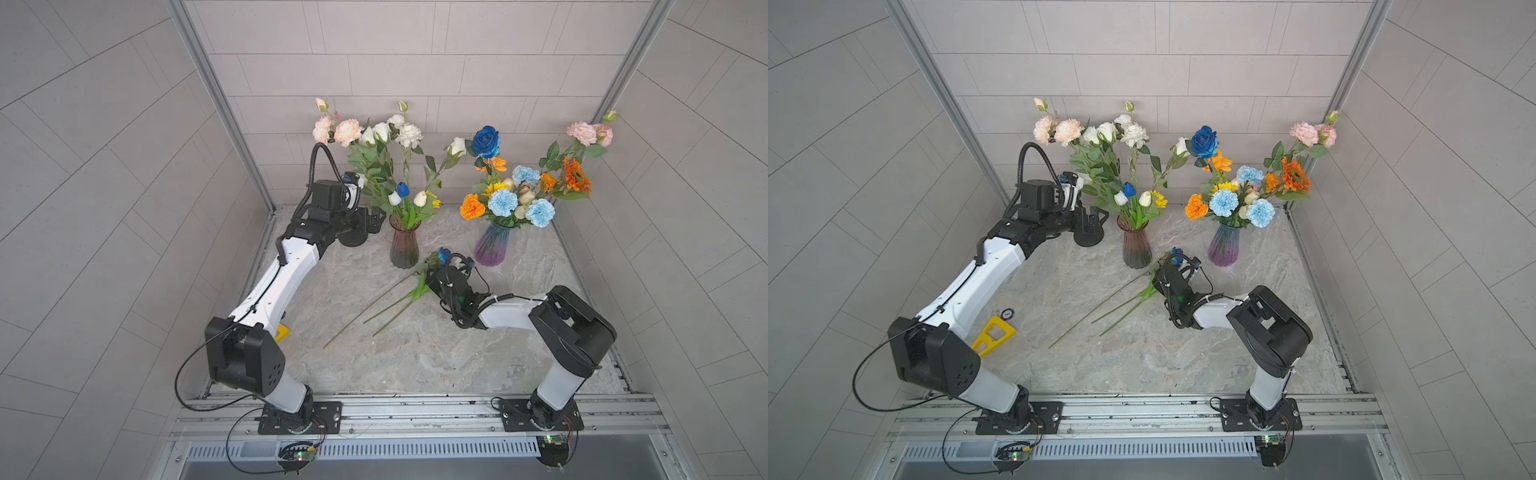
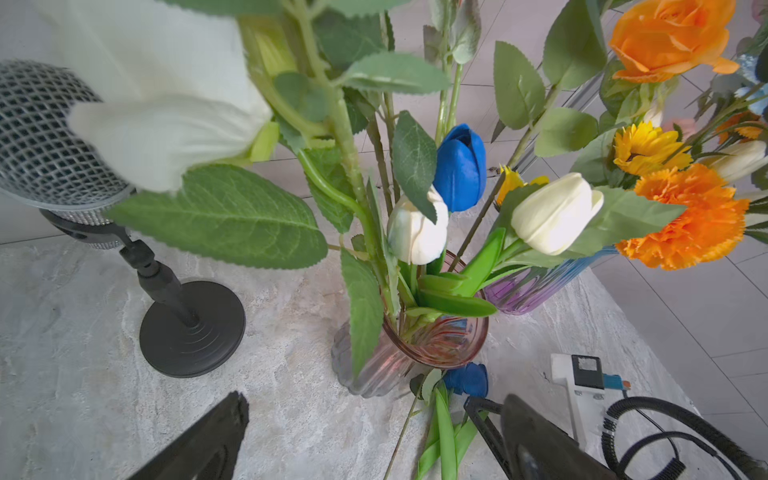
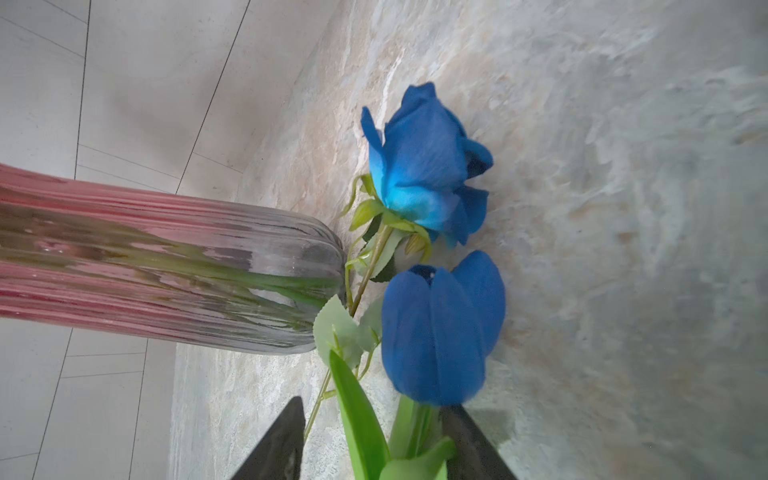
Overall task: Pick out blue flowers from the vase
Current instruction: Place the flower at the center of the board.
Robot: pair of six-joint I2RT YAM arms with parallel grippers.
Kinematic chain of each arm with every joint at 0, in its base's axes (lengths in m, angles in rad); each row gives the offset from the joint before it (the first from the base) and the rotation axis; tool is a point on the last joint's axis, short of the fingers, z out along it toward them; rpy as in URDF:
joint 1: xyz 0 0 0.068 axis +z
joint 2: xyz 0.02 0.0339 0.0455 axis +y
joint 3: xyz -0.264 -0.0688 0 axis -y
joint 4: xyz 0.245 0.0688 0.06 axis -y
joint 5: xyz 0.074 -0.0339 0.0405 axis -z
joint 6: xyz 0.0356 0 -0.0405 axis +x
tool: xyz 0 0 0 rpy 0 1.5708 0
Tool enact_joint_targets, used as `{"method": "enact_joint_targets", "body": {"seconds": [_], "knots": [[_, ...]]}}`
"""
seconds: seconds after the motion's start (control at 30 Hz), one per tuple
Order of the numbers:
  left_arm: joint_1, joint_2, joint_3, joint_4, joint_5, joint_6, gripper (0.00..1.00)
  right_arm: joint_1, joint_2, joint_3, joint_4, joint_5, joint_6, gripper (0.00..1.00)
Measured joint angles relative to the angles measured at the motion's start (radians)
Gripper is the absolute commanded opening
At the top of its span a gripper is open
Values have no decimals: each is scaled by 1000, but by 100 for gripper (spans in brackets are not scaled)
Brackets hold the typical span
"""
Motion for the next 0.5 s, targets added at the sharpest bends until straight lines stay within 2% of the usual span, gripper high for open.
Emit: {"method": "enact_joint_targets", "body": {"seconds": [0.2, 0.5], "knots": [[9, 34, -31, 70, 12, -46, 99, 0, -107, 39, -155, 8, -84, 73], [36, 69, -78, 179, 28, -116, 98, -3, -270, 92, -377, 22, -328, 70]]}}
